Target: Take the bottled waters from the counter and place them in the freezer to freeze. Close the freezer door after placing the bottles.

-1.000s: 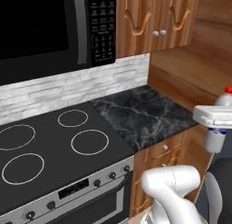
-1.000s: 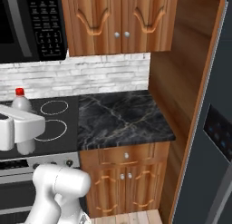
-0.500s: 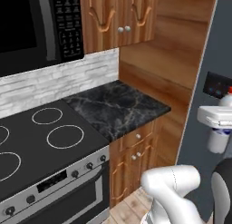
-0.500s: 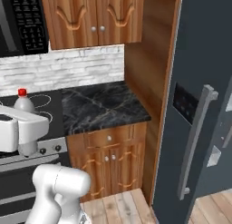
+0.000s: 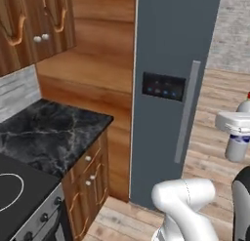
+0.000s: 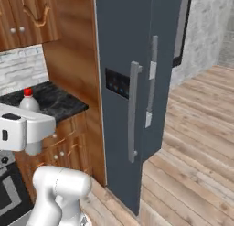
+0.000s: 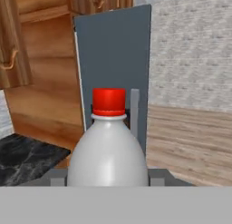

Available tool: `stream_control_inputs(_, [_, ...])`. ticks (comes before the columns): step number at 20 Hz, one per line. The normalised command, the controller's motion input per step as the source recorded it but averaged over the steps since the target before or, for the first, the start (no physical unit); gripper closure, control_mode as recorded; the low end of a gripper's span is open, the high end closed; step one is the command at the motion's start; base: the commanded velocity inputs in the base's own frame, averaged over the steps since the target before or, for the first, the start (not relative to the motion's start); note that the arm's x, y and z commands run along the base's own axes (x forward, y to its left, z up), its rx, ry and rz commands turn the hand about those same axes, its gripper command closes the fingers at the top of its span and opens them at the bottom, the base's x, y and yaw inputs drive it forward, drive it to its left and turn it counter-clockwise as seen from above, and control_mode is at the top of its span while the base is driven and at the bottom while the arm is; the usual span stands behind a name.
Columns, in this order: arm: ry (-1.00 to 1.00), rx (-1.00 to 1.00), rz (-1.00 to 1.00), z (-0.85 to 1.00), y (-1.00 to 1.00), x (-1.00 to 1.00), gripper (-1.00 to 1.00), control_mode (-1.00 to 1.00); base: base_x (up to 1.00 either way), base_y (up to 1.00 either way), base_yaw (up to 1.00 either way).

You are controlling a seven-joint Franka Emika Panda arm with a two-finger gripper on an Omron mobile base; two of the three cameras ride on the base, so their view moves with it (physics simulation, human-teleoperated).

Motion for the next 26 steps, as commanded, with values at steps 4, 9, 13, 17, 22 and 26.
stream_control_inputs(4, [0.00, 0.00, 0.00, 0.00, 0.00, 0.00, 1.00, 1.00, -0.31, -0.39, -0.75])
stream_control_inputs(9, [0.00, 0.00, 0.00, 0.00, 0.00, 0.00, 1.00, 1.00, -0.12, -0.54, -0.75])
stream_control_inputs(13, [0.00, 0.00, 0.00, 0.00, 0.00, 0.00, 1.00, 1.00, 0.09, -0.51, -0.48])
stream_control_inputs(17, [0.00, 0.00, 0.00, 0.00, 0.00, 0.00, 1.00, 1.00, 0.26, -0.53, -0.01])
stream_control_inputs(22, [0.00, 0.00, 0.00, 0.00, 0.00, 0.00, 1.00, 1.00, 0.23, -0.45, 0.07])
stream_control_inputs(26, [0.00, 0.00, 0.00, 0.00, 0.00, 0.00, 1.00, 1.00, 0.31, -0.39, 0.03])
